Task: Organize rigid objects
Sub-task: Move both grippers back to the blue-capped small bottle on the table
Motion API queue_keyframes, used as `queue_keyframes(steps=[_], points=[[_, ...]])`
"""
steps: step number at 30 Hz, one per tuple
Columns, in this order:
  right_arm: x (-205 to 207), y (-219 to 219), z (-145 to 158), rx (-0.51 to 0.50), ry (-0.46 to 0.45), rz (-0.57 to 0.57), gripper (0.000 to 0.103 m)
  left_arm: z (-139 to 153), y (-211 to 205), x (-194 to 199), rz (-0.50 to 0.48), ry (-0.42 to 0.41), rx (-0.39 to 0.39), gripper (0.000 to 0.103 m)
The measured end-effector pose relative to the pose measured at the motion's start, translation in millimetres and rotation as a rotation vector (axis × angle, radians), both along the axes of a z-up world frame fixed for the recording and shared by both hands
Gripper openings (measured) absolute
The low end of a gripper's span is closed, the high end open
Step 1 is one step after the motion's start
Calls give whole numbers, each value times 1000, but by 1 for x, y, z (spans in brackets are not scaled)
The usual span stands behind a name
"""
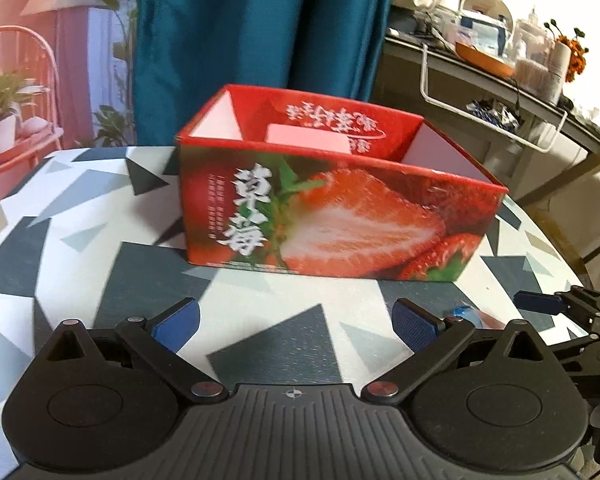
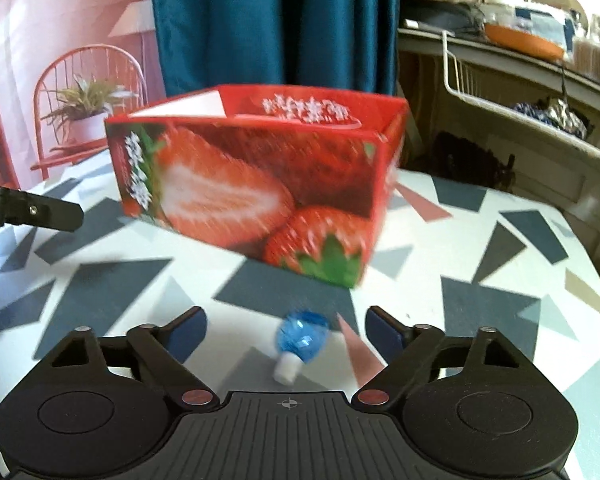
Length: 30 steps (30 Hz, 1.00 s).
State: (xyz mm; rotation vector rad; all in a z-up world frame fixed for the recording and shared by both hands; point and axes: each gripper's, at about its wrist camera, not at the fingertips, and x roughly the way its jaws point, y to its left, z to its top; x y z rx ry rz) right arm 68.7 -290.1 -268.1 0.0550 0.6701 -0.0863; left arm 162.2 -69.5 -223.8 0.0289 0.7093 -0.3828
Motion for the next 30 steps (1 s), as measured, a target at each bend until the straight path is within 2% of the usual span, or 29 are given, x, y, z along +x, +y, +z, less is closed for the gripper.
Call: queue_keyframes(steps=[13, 21, 25, 28, 30], points=[[-5, -37, -11, -45, 35, -8, 69, -9, -17, 3, -37, 24, 6, 103], [4, -38, -20, -38, 64, 42, 61, -14, -22, 6, -59, 37, -6, 100], [13, -30, -25, -48, 82, 96, 56, -17, -26, 10, -81, 54, -29, 89], [19, -23, -26, -39, 91, 132, 43, -19, -31, 14, -102, 66, -52, 83], [22, -19, -27, -30, 88, 149, 40, -21, -34, 16, -117, 79, -66, 80]])
